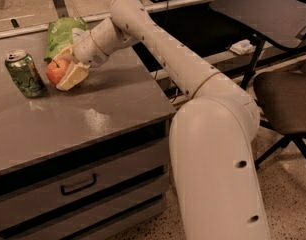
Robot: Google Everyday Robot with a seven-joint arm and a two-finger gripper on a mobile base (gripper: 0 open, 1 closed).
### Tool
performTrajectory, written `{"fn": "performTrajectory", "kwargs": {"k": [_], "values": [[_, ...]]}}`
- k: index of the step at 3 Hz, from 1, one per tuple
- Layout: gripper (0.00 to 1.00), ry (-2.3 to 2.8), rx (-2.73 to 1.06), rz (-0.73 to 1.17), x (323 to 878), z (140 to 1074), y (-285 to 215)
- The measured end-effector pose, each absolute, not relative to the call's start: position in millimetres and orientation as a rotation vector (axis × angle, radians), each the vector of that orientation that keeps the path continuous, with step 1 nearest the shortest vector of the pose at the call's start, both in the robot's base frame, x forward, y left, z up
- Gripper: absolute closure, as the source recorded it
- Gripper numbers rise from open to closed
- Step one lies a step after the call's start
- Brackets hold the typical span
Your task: Move apple near green can
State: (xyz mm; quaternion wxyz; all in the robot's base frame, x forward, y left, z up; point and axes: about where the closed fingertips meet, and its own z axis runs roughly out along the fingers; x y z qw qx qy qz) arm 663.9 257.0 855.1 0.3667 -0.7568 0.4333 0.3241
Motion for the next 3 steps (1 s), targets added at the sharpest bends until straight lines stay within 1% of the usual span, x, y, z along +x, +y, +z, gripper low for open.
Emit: {"fn": "performTrajectory", "kwargs": {"k": [1, 2, 3], "values": [[0.02, 1.112, -1.948, 0.838, 663, 854, 260], [0.00, 1.111, -1.949, 0.840, 662, 853, 261], [0.00, 1.095, -1.959, 0.796, 661, 867, 256]]}}
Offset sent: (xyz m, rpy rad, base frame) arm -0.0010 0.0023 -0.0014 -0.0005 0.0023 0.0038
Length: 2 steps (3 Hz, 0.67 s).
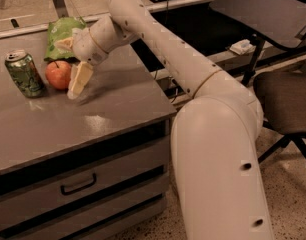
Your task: Move apple near green can
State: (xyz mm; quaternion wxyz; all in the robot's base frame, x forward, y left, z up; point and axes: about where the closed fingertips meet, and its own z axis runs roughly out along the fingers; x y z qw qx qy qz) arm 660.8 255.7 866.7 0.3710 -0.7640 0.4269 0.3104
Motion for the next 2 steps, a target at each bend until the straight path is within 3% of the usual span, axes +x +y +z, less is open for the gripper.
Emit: {"fn": "performTrajectory", "kwargs": {"k": [2], "values": [[0.00, 1.077, -1.911, 0.577, 648, 937, 210]]}}
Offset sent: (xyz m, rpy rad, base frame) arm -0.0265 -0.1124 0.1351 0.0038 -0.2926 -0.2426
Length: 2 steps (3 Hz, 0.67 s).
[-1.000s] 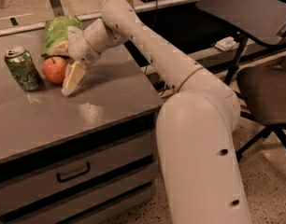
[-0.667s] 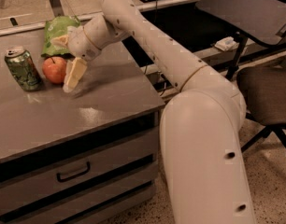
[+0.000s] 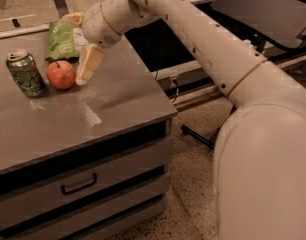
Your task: Move apple near green can
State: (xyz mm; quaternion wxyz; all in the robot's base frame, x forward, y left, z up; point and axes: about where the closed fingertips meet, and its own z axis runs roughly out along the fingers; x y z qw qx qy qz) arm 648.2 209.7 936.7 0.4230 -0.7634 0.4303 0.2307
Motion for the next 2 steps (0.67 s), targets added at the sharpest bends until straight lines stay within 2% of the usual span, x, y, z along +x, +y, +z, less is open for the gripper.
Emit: {"fn": "performTrajectory", "kwargs": {"k": [2], "values": [[0.00, 1.081, -1.898, 0.536, 643.0, 950.9, 198.9]]}}
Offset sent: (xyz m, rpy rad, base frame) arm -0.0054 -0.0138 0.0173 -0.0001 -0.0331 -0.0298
